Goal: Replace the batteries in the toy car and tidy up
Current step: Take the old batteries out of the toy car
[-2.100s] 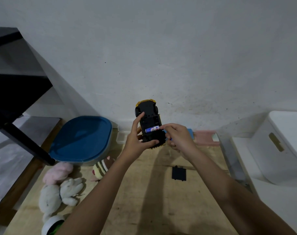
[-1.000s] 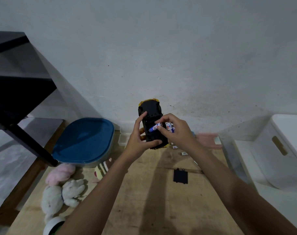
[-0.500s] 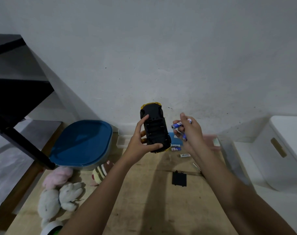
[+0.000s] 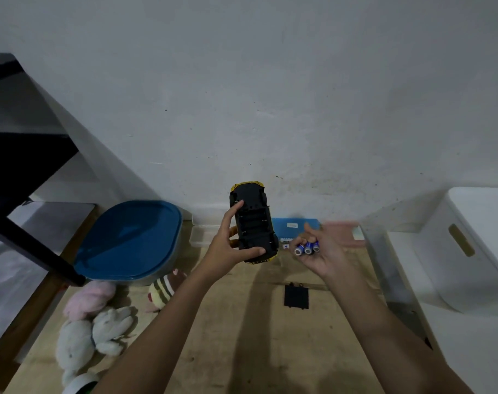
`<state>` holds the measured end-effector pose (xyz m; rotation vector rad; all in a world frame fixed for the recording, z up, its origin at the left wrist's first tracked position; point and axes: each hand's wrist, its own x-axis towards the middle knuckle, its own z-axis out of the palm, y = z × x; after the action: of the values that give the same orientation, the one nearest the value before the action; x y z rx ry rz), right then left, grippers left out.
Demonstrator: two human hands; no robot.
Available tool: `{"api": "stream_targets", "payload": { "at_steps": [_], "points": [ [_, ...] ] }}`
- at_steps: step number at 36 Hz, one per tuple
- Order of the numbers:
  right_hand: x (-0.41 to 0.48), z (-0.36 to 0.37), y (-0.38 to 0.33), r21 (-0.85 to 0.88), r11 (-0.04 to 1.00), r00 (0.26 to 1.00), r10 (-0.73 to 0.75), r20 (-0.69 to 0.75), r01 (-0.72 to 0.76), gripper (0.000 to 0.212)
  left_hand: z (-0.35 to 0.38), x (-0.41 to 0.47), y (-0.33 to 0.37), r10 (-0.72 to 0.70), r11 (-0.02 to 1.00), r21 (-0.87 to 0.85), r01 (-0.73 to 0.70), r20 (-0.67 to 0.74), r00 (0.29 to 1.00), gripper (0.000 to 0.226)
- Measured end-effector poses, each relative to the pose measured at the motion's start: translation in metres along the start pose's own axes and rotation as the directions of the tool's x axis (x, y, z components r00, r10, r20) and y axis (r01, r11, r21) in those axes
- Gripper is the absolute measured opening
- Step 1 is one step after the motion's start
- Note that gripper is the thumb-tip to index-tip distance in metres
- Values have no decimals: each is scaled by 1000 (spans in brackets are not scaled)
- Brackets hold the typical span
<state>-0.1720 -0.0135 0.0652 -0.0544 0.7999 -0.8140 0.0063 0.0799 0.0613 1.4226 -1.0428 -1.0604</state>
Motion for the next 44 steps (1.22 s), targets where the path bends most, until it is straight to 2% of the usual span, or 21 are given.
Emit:
{"api": "stream_targets", "payload": {
  "at_steps": [4,7,10,14,18,21,27,34,36,39,44],
  "points": [
    [7,-16,-4,-50,996,998,69,3,-69,26,-7,-5,-18,-46,992,120,45,4,999,95],
    [8,-27,-6,-183,983,998,11,-64,-23,27,-11,-11,-38,-132,949,285,133,-20,991,100],
    [12,-38,-5,-304,953,988,-52,-142,6,33,-12,-21,-56,-261,865,432,254,-45,964,99],
    [17,-51,-3,-528,849,986,-94,-134,9,42,-4,-29,-70,-355,643,683,347,-136,925,92],
    [13,-58,0,-743,664,973,-215,-79,86,34,16,-35,-67,-338,378,858,349,-223,915,84],
    [8,-62,0,-829,539,957,-289,-17,148,32,32,-37,-67,-315,270,902,338,-249,916,86],
    [5,-72,-7,-865,475,943,-333,-10,159,31,62,-37,-82,-202,93,945,315,-291,935,88],
    [7,-88,-21,-862,489,940,-337,-50,129,31,74,-22,-80,-155,78,984,163,-150,977,82],
    [7,-91,-25,-859,494,939,-340,-51,133,29,74,-20,-85,-193,163,969,187,-155,969,81],
    [8,-93,-30,-849,509,938,-344,-51,140,28,74,-21,-93,-295,354,894,274,-172,940,87],
    [15,-100,-40,-832,538,931,-356,-78,136,31,76,-21,-97,-271,394,875,279,-180,946,89]
  ]
}}
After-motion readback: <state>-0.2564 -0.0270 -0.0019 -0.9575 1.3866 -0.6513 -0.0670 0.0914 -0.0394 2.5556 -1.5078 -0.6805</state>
